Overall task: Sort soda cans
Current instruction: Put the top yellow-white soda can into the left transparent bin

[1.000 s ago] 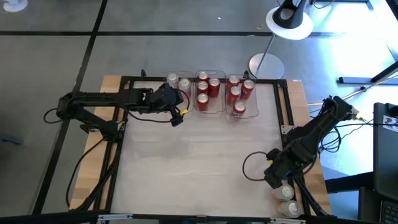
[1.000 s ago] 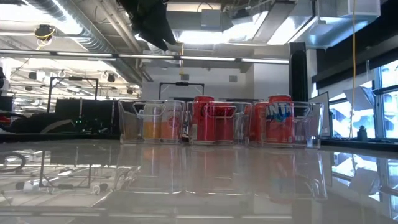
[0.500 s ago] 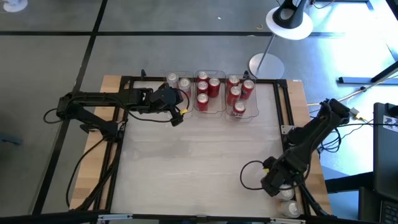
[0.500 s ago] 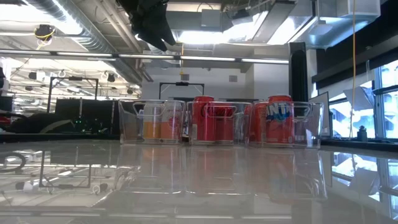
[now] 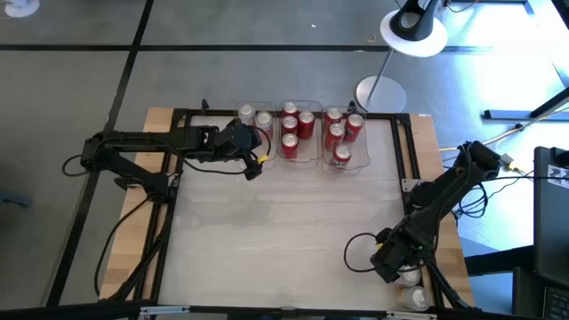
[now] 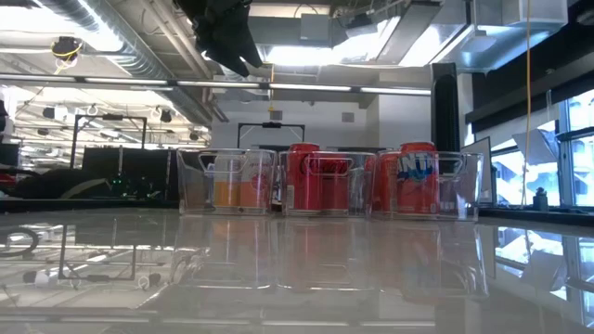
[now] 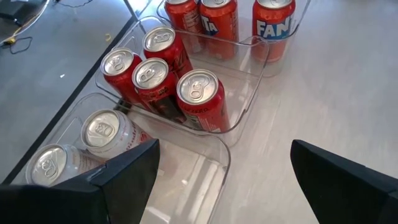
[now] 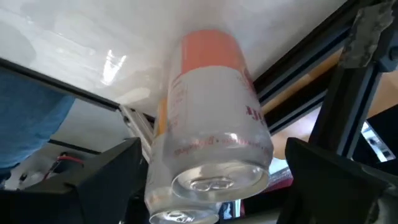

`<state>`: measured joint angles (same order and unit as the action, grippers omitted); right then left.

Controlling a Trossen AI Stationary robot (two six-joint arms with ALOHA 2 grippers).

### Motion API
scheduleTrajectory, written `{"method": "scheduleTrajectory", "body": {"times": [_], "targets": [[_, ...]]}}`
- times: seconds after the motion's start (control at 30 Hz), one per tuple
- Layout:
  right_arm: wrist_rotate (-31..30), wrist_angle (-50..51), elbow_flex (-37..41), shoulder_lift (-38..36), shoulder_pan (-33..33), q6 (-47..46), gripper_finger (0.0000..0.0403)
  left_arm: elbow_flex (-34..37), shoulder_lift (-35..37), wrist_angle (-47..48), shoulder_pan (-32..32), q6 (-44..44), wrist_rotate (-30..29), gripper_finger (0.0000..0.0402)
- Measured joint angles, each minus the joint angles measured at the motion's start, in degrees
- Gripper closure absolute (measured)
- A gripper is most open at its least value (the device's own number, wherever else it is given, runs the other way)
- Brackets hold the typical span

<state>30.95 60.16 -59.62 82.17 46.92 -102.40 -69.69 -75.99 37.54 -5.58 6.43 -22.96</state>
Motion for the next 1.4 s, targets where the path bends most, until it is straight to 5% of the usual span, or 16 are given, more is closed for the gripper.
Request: {"method": "scheduleTrajectory", "body": {"times": [0.5, 0.8, 0.93, 1.4], "targets": [[4.6, -7.5, 5.0, 0.2, 0.7, -0.6, 0.0012, 0.0, 0.0, 0.4, 0.0, 0.5, 0.0, 0.0053], [4.2, -7.2, 5.0, 0.2, 0.7, 2.2, 0.013, 0.0, 0.0, 0.4, 0.0, 0.4, 0.0, 0.0053], [3.9, -6.4, 4.6, 0.2, 0.1, 5.4, 0.0132, 0.0, 0.0, 0.4, 0.0, 0.6, 0.0, 0.0053], [-23.2, -0.5, -6.8, 0.1, -14.5, 31.8, 0.0129, 0.0, 0.0, 2.3, 5.4, 1.2, 1.7, 0.0053]]}}
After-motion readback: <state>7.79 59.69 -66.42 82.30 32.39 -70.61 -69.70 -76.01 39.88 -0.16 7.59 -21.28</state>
